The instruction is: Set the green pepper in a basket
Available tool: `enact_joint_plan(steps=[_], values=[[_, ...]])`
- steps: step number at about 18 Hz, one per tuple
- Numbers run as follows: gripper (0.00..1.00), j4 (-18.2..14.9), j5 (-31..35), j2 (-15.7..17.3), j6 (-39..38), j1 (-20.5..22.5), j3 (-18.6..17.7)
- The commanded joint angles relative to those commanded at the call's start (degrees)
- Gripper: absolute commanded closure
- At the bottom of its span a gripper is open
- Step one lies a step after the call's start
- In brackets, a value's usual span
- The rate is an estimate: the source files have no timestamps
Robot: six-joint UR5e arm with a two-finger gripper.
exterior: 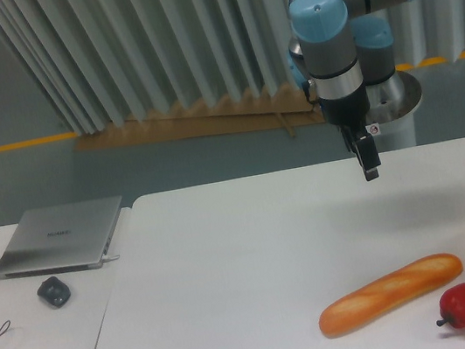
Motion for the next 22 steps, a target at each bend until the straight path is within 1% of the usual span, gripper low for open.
enact_joint_plan(steps=[14,16,19,22], values=[[0.00,0.00,0.92,0.09,-0.03,0.01,-0.01],[0.00,-0.09,1.72,0.00,-0.65,0.01,0.25],[0.00,-0.09,1.63,-0.09,-3.63,0.36,0.34],[0.00,-0.09,1.63,-0.09,-3.29,0.80,0.60]])
